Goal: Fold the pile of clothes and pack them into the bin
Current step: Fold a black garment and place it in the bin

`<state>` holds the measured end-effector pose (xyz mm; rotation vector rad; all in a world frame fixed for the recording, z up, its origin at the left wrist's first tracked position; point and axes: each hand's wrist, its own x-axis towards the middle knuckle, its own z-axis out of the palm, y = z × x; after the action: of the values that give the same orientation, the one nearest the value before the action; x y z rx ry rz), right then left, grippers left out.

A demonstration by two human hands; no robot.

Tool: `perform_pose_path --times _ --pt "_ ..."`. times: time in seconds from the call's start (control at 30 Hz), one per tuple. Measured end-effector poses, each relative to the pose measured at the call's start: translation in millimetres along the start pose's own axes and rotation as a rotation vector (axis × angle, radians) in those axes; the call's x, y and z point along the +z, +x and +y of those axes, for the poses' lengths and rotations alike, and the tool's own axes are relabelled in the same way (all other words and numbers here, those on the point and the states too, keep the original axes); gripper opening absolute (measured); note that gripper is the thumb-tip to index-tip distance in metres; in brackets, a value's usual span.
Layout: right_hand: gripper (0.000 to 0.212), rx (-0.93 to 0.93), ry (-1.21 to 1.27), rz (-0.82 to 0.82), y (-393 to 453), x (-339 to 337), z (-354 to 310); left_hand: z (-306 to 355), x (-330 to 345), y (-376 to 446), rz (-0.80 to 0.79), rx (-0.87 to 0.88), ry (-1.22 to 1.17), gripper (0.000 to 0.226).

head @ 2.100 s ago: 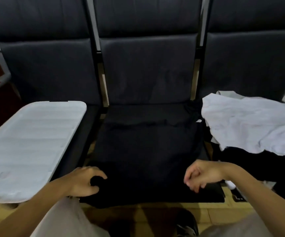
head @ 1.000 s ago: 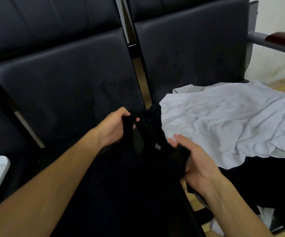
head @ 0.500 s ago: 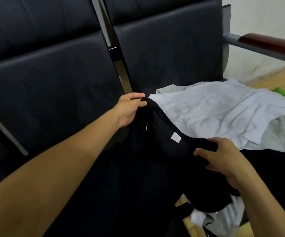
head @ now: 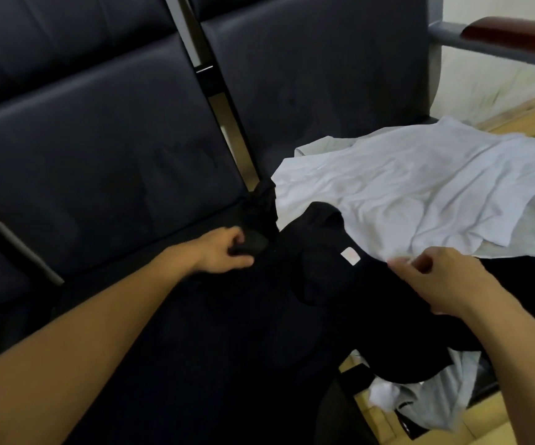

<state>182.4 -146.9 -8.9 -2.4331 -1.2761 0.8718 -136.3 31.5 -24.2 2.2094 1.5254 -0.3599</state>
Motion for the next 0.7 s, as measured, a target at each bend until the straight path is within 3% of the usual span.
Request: perform_pose_path --times 0.07,0.13,0.23,0.4,0.5,0.57,0.7 --pt "0.044 -0.045 -0.032 -0.06 -1.3 4.1 -8.8 -35.8 12.0 -27.3 -0.066 -0.09 0.124 0.064" --pt "0.04 -0.062 -0.021 -0.016 -2.4 5.8 -13.9 -52.0 24.9 -42.7 -0.036 -0.136 0.147 0.05" --pt "0.033 -0.08 -0.008 0.025 -3.0 8.3 -18.0 -54.2 36.1 -46.7 0.162 -0.19 0.06 0.021" --pt "0.029 -0.071 -0.034 0.036 -1.2 9.7 -16.9 -69.4 25.4 -29.1 0.491 -0.449 -0.275 0.03" --pt "0.031 -0.07 -0.048 0.048 1.5 10.5 -14.8 -60.6 17.9 -17.0 0.569 -0.622 -0.316 0.022" --pt "0.031 -0.06 -0.044 0.048 3.6 11.5 -13.3 -37.8 19.4 -2.4 0.543 -0.523 -0.247 0.02" --pt "0.038 -0.061 0.012 0.044 6.7 10.4 -10.5 42.0 27.0 26.8 0.392 -0.055 -0.397 0.025"
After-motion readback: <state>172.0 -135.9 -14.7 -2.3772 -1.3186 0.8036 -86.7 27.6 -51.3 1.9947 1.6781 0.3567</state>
